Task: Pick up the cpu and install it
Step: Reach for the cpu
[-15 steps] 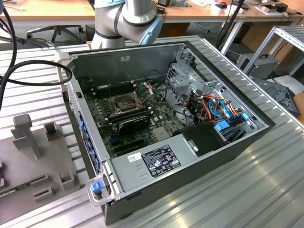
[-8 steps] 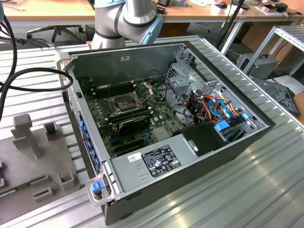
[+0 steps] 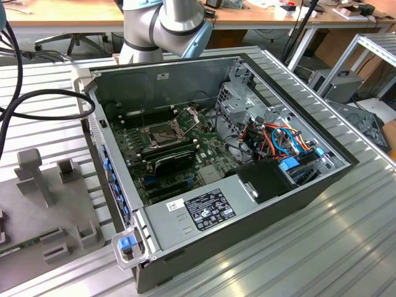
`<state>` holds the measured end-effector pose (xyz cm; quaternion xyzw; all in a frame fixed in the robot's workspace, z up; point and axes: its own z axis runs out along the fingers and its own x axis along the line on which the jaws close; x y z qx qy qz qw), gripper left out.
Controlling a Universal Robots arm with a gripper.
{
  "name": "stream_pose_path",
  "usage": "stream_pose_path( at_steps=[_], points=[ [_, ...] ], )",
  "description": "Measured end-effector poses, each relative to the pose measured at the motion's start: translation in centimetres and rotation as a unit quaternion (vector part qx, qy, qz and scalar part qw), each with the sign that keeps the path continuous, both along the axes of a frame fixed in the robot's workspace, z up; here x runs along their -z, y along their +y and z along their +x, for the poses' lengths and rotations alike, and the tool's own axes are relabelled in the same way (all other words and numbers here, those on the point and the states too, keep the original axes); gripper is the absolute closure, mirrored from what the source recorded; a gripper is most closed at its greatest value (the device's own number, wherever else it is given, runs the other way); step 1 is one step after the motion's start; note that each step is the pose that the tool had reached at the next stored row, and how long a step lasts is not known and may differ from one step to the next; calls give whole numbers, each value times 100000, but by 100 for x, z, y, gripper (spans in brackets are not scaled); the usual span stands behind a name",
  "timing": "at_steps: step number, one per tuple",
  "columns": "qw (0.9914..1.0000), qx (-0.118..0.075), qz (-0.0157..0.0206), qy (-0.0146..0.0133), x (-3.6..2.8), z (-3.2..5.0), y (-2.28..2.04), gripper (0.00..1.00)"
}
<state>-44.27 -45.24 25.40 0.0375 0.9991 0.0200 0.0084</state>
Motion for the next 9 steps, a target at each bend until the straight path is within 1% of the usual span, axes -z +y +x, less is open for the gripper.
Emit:
stream_pose_path(
  at_steps=[3, 6, 9],
  points=[
    [100000, -3, 1, 0, 0, 1, 0, 89],
    [99994, -1099, -60, 2, 2, 1, 0, 89],
    [99992, -1264, -140, 0, 3, 1, -1, 89]
  ],
)
